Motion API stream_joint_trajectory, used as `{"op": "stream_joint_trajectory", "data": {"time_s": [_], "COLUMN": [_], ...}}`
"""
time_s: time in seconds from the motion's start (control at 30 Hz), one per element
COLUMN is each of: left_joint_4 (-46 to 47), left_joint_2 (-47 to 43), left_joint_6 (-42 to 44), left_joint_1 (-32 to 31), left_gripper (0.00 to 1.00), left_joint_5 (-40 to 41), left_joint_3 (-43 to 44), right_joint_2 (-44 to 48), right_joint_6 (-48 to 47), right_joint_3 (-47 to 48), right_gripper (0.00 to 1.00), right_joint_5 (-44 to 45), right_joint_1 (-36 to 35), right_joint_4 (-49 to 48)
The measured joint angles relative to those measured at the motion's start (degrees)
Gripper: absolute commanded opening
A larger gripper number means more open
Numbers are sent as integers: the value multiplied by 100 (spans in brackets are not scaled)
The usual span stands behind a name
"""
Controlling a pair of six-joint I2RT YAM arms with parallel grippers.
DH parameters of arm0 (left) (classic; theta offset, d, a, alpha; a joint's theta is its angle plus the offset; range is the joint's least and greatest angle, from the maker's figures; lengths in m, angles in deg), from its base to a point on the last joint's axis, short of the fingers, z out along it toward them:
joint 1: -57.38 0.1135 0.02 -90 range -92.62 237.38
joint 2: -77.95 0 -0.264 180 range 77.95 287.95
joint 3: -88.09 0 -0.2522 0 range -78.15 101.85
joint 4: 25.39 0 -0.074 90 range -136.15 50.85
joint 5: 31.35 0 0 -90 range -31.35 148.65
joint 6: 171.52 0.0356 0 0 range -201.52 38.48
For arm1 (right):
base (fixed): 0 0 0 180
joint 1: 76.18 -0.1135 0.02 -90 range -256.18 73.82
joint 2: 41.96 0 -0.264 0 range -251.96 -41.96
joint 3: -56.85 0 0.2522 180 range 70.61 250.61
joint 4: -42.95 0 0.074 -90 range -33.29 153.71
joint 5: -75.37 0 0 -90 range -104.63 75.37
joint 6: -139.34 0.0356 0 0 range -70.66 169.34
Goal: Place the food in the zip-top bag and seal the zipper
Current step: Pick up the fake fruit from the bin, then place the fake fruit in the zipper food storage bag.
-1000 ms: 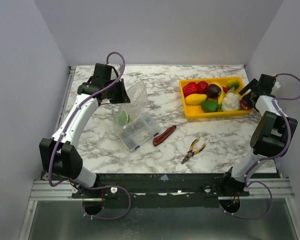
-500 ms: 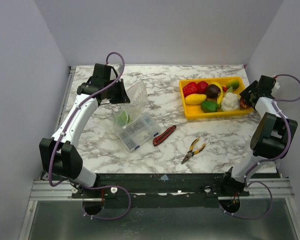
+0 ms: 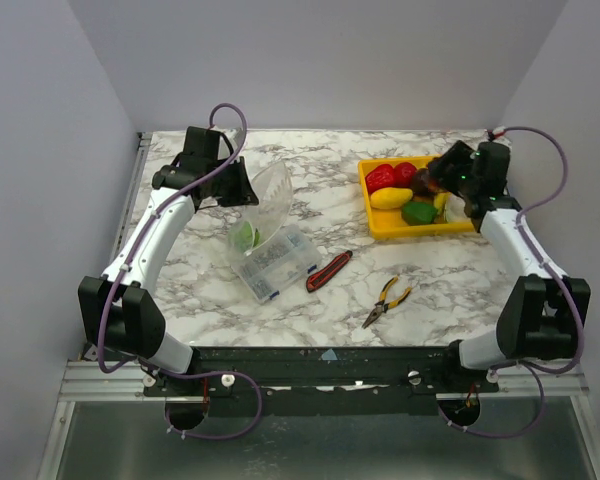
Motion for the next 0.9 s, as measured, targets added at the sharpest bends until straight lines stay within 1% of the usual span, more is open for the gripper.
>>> {"op": "stream_joint_trajectory", "data": {"time_s": [0.1,0.3,0.47,0.53,0.6,0.73,0.8,0.9], "left_joint_4": [7,39,39,42,42,61,81,87], "left_joint_2": [0,-7,-17,-17,-26,-76,-111,-146], "left_joint_6": [2,2,4,4,4,4,4,2], "left_joint_1": [22,35,37,37,37,37,37,37], "left_gripper": [0,0,0,0,0,0,0,0], "left_joint_5": [-2,-2,-2,-2,-2,-2,-2,-2], "left_joint_3": [0,-35,-72,-72,-72,-87,-109,-116], "right_joint_2": [155,221,177,59,-157,-713,-944,-1224], "right_joint_6": [44,31,-278,-420,-529,-610,-629,-673], "right_joint_3": [-85,-153,-15,168,448,1027,1185,1360], "right_gripper": [1,1,1,7,13,31,41,65], "right_joint_5": [-76,-199,-251,-282,-280,-221,-118,157], "right_joint_1": [-1001,-3141,-4507,-4911,-5174,-5342,-5401,-5447], "right_joint_4": [-181,-852,-1513,-1746,-1904,-1971,-1965,-1860]}}
